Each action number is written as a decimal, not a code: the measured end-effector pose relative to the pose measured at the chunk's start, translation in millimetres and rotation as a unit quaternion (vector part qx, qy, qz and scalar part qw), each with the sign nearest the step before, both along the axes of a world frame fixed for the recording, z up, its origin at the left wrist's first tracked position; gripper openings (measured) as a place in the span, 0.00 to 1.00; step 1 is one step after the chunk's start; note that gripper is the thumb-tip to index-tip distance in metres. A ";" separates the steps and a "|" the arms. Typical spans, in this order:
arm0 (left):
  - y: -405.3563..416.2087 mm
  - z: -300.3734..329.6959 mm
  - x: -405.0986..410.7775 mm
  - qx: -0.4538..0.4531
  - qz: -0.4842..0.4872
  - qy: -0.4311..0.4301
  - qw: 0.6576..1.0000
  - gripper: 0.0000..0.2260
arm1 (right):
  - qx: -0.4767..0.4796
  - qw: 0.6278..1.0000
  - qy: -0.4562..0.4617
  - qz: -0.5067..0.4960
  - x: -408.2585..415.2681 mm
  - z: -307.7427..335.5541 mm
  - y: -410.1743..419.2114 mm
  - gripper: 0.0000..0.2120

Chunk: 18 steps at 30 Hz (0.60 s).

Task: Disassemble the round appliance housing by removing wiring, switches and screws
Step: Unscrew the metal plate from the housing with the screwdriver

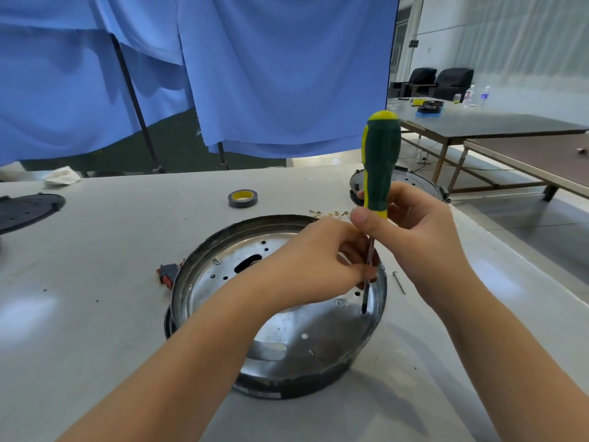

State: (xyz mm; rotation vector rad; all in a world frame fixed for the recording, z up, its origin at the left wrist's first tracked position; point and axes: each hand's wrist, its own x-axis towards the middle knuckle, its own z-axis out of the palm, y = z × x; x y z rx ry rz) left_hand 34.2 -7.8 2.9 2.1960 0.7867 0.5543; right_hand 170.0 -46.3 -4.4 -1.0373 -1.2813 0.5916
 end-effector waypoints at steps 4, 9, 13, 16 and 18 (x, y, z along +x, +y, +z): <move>-0.5 -3.5 0.6 0.010 0.006 0.000 1.000 0.04 | 0.003 1.000 0.001 -0.007 -2.2 0.1 -0.3 0.23; 0.4 -5.0 -2.4 -0.001 0.007 -0.011 1.000 0.04 | 0.000 1.000 0.024 0.002 -0.9 -0.9 2.0 0.28; 1.3 -6.2 -3.4 -0.005 0.009 -0.009 1.000 0.04 | -0.012 0.999 0.028 0.015 2.0 -0.5 5.1 0.22; 1.9 -6.1 -4.4 -0.002 0.010 -0.007 1.000 0.03 | -0.017 0.998 0.031 0.043 5.4 -1.7 6.6 0.19; 1.2 -5.6 -5.4 -0.010 0.011 -0.005 1.000 0.04 | -0.020 0.996 0.025 0.078 9.0 -2.0 6.4 0.14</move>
